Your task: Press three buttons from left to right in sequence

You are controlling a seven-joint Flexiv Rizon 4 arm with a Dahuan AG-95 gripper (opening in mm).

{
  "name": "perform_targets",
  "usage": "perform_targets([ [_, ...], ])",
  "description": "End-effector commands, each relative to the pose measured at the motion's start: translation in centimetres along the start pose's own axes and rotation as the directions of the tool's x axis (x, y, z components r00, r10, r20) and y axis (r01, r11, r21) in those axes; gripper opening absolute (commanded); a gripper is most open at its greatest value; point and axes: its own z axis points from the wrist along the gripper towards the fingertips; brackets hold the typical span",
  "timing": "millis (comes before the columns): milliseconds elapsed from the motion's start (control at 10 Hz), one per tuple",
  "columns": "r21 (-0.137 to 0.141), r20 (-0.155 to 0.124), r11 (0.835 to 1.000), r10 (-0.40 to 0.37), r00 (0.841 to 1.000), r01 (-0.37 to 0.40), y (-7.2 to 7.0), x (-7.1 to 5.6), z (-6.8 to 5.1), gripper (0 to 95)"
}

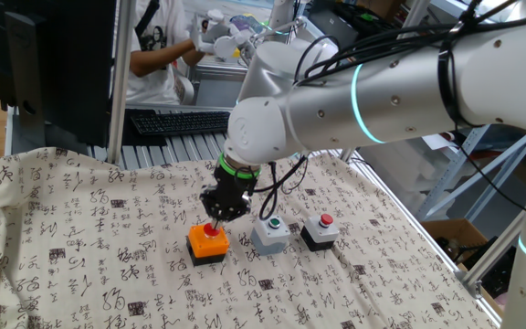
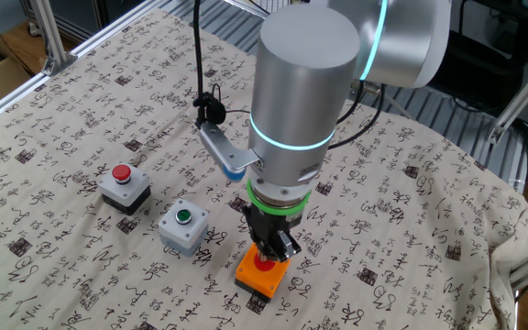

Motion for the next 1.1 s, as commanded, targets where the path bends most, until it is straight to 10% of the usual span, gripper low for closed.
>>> perform_targets([
  [100, -0.005, -0.002, 1.0, -0.003, 1.0, 0.003, -0.6, 0.1, -0.7, 0.0],
  [1100, 0.029, -0.046, 0.998, -0.055, 0.997, 0.056, -5.0, -2.0, -4.1, 0.0],
])
